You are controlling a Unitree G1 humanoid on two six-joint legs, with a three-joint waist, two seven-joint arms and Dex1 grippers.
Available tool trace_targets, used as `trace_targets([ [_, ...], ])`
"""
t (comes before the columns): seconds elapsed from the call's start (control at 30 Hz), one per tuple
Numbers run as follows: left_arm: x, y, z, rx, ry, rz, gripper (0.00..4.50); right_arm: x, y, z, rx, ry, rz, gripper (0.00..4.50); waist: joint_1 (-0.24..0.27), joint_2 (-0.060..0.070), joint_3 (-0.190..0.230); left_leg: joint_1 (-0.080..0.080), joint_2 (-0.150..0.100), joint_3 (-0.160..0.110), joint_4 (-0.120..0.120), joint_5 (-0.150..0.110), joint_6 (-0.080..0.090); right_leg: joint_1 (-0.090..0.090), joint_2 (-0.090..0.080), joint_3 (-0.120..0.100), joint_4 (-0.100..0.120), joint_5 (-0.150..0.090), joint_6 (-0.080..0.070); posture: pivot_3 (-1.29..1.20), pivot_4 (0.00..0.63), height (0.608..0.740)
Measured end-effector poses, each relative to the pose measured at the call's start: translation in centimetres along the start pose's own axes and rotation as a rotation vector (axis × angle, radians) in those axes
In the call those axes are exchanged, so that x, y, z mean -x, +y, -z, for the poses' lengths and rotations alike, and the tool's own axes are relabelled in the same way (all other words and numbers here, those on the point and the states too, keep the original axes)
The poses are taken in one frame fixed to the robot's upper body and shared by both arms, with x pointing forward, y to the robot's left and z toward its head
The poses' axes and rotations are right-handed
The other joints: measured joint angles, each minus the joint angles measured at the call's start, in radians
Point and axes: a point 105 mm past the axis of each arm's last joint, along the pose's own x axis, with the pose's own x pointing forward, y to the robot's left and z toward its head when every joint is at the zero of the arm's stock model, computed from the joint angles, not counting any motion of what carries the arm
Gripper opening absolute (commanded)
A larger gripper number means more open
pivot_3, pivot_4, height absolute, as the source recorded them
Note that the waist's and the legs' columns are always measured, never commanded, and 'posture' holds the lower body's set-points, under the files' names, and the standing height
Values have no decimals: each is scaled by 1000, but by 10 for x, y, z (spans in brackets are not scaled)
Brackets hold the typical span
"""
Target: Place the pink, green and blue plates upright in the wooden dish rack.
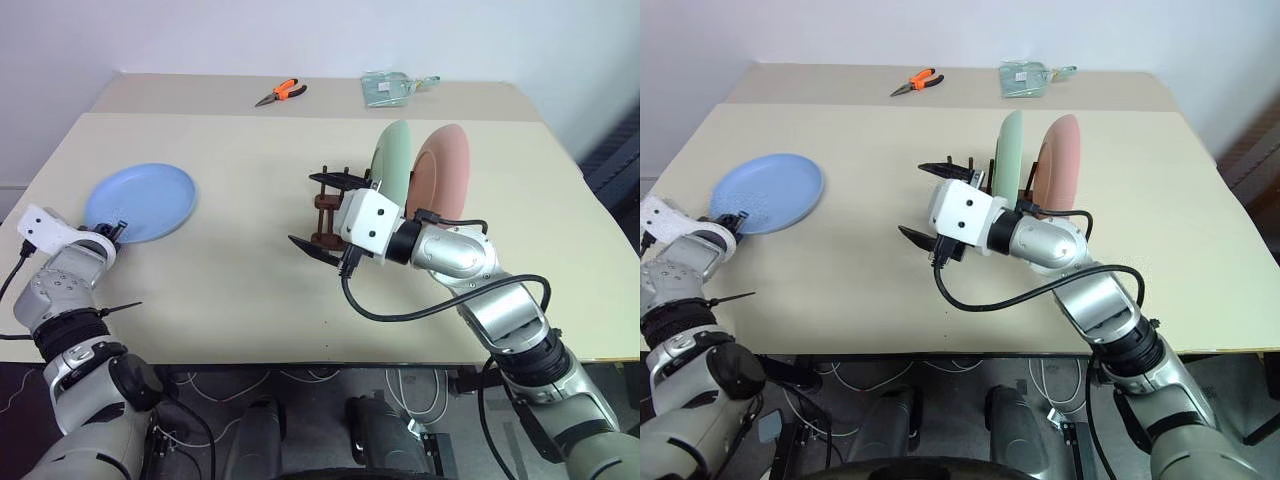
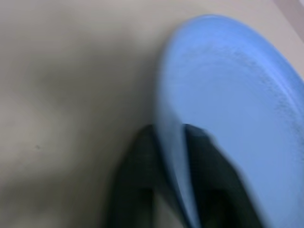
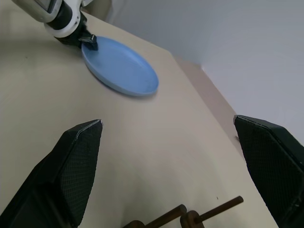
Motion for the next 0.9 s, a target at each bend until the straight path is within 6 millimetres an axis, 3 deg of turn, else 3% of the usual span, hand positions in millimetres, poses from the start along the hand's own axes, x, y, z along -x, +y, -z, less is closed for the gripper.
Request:
trace_targets([
  [0.1, -2, -9, -1, -4, -11, 40, 13, 2, -4, 2, -10, 12, 16, 4500, 0, 0, 0, 0, 0, 0, 0, 0, 0, 0, 0, 0, 0, 0, 0, 0, 150, 732],
  [0.17, 0, -27, -2, -52, -29, 122, 13, 3, -7, 3, -9, 19, 25, 4500, 1, -1, 0, -1, 0, 0, 0, 0, -1, 0, 0, 0, 0, 0, 0, 0, 150, 732],
  [0.27, 16, -87, -11, -195, -86, 353, 13, 3, -9, 1, 54, 25, 32, 4500, 3, -3, 2, -4, 0, -2, 0, 2, -4, -2, 0, -1, -1, 0, -1, 0, 150, 732],
  [0.37, 45, -150, -18, -338, -137, 578, 13, -4, -11, -8, 164, 8, 16, 4500, -2, -3, 2, -4, -1, -2, 0, 2, -5, -2, 0, -1, -1, 0, 0, 0, 150, 732],
  [0.47, 77, -196, -6, -481, -115, 757, 13, -17, -10, 1, 298, 54, -7, 4500, -10, -3, 2, -2, 0, -2, -2, 3, -5, -2, 0, -1, 0, 0, 0, 0, 150, 732],
  [0.53, 90, -210, 3, -527, -82, 818, 13, -26, -11, 12, 385, 98, -17, 4500, -19, -3, 2, -2, 0, -2, -2, 3, -5, -2, 1, -1, 0, 0, 0, 0, 150, 732],
  [0.63, 97, -214, 11, -541, -33, 828, 13, -37, -19, 23, 471, 137, -3, 4500, -31, -3, 2, -2, 0, -2, -2, 3, -5, -2, 1, -1, 1, 0, 0, 0, 150, 732],
  [0.73, 107, -220, 21, -541, 6, 864, 0, -48, -25, 25, 557, 146, 6, 3650, -31, -3, 2, -2, 0, -3, -2, 3, -5, -2, 1, -1, 1, 0, 0, 0, 150, 732],
  [0.9, 110, -221, 24, -525, 33, 867, 0, -54, -19, 30, 613, 139, -19, 1046, -29, -3, 2, -3, 0, -3, -2, 3, -5, -2, 1, -1, 0, 0, 0, 0, 150, 732],
])
